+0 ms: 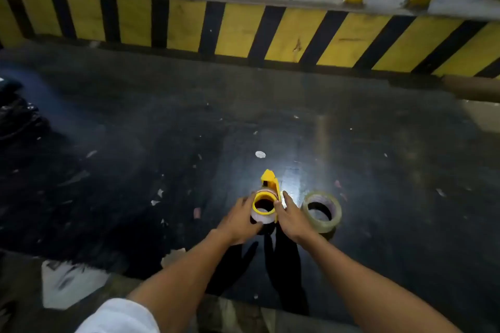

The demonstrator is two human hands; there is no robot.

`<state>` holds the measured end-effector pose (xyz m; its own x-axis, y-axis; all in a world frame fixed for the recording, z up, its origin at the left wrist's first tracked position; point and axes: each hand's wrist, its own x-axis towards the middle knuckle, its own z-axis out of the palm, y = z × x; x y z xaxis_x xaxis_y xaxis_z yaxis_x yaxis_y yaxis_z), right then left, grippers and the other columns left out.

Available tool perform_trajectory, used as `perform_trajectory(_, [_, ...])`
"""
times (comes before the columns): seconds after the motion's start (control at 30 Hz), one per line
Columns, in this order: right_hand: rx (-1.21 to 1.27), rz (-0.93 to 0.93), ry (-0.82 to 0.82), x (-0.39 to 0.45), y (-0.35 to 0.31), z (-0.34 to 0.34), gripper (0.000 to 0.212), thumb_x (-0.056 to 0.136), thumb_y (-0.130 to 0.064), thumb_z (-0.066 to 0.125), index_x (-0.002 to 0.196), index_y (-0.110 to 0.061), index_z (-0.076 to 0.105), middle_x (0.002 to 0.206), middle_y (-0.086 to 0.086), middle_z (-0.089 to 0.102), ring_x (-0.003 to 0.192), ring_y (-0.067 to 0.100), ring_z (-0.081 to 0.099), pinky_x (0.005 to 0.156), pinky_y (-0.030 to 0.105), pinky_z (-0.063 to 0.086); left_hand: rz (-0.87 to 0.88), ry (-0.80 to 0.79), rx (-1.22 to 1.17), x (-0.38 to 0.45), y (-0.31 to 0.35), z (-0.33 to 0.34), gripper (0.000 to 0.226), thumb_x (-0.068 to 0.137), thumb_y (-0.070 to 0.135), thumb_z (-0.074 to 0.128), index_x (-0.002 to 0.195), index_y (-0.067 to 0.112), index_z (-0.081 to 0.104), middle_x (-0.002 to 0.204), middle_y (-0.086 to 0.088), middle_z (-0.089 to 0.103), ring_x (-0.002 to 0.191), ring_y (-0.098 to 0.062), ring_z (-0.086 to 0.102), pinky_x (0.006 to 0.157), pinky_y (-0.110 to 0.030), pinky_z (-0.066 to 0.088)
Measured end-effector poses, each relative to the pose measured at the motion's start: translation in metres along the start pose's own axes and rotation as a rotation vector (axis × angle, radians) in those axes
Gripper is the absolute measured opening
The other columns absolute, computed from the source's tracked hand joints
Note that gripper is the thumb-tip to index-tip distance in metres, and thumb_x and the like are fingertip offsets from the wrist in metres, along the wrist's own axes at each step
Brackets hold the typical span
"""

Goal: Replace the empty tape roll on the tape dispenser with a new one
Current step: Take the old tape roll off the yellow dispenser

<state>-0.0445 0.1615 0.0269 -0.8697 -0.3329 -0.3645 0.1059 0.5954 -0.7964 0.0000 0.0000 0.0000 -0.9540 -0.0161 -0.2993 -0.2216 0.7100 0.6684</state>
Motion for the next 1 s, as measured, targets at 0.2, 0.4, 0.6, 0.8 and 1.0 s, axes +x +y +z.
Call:
perform_trajectory(0.2, [0.148, 0.062, 0.011, 0.01, 0.005, 0.008, 0.04, 0.106, -0.029, 0.036, 0.143, -0.019, 0.045, 0.137, 0.0, 0.057, 0.119, 0.018, 0.054, 0.091, 0.023, 0.035, -0.128, -0.024, -0.091, 0.021, 0.007, 0.012, 0.119, 0.078, 0.037, 0.08, 0.162, 0.019, -0.002, 0.164, -0.011, 0.018, 0.145, -0.033, 0.039, 0.11, -0.044, 0.045])
perform_trajectory(0.4, [0.31, 0.141, 0.064, 0.016, 0.009, 0.011, 0.033, 0.104, -0.03, 0.043, 0.128, -0.011, 0.054, 0.116, 0.003, 0.063, 0.098, 0.013, 0.059, 0.066, 0.012, 0.042, -0.156, 0.057, -0.092, 0.026, 0.007, 0.02, 0.103, 0.073, 0.04, 0.085, 0.156, 0.025, 0.026, 0.137, -0.009, 0.038, 0.122, -0.03, 0.055, 0.1, -0.044, 0.053])
perform_trajectory(0.6, [0.437, 0.036, 0.03, 0.007, 0.023, 0.003, 0.016, 0.1, -0.024, 0.054, 0.116, -0.027, 0.051, 0.125, 0.01, 0.064, 0.101, 0.016, 0.066, 0.068, 0.02, 0.052, -0.033, 0.133, -0.194, 0.008, 0.004, 0.014, 0.081, 0.062, 0.047, 0.081, 0.135, 0.036, 0.046, 0.126, 0.002, 0.043, 0.112, -0.016, 0.057, 0.094, -0.034, 0.055])
perform_trajectory(0.8, [0.514, -0.076, -0.1, -0.005, 0.026, -0.007, 0.062, 0.095, -0.008, 0.061, 0.141, -0.046, 0.044, 0.092, -0.004, 0.074, 0.071, 0.008, 0.064, 0.068, 0.025, 0.051, 0.064, 0.05, -0.091, -0.004, 0.004, 0.002, 0.095, 0.077, 0.028, 0.084, 0.154, 0.022, 0.03, 0.148, 0.005, 0.036, 0.132, -0.015, 0.046, 0.098, -0.024, 0.036])
perform_trajectory(1.0, [0.573, -0.051, -0.192, -0.016, 0.026, -0.016, 0.069, 0.093, -0.005, 0.063, 0.146, -0.044, 0.041, 0.071, -0.003, 0.063, 0.065, 0.013, 0.056, 0.071, 0.031, 0.05, 0.137, -0.006, -0.099, -0.017, 0.006, -0.005, 0.102, 0.078, 0.04, 0.082, 0.16, 0.029, 0.022, 0.143, 0.006, 0.037, 0.132, -0.011, 0.048, 0.104, -0.024, 0.04])
